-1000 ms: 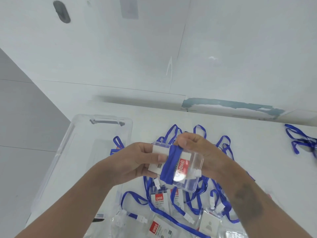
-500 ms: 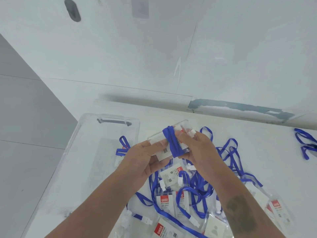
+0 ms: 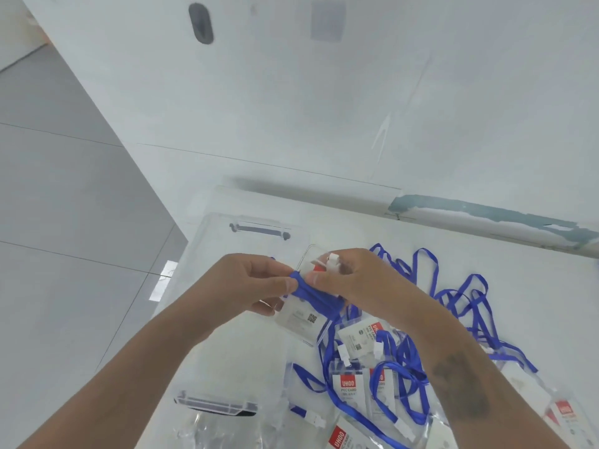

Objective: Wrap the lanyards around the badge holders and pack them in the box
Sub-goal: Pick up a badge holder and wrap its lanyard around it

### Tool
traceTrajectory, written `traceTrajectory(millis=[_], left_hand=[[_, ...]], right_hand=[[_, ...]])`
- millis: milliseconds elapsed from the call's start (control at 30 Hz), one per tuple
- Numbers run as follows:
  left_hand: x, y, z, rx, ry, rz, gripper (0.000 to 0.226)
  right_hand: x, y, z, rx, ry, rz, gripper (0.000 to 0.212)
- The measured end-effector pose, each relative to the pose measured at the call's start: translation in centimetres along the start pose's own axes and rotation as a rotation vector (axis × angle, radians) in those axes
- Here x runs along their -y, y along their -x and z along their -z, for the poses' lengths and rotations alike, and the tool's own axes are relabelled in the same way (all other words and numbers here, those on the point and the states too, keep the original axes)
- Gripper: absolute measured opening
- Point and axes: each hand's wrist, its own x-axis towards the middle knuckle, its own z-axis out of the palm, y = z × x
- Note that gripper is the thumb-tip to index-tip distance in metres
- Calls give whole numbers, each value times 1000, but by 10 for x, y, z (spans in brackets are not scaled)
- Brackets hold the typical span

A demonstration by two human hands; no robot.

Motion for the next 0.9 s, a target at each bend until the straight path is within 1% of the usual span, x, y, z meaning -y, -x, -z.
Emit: traceTrajectory(millis=[67,100,133,233,333,400,500,567,667,833,900], left_hand=[[3,4,17,-6,19,10,11],[5,5,24,-28,43,9,10],[7,5,31,-70,78,9,10],[12,1,45,-204,210,15,10],[14,-8,53,-268,271,30,10],[16,-15,57,-292,259,36,12],[24,-25,57,-315,230,64,16],[33,-32,56,-322,229,91,13],[45,-42,50,-325,200,127,9],[73,-62,35,-329,25,213,33],[83,-70,32,-328,15,276,36]], right_hand=[[12,-9,-14,-8,-40,-9,18],[16,-13,-21,-46,-127,-13,15],[21,-17,-30,-101,-268,-18,15],[26,-24,-68,-267,-736,-54,26],[31,-23,-118,-316,-1130,-117,25],[36,-25,-145,-369,-1325,-219,21],[37,-33,-169,-469,-1612,-389,25],[33,-41,-178,-542,-1693,-482,25],[27,-51,-189,-644,-1723,-581,22],[15,-62,-204,-759,-1737,-736,25],[12,-65,-208,-799,-1722,-817,27]])
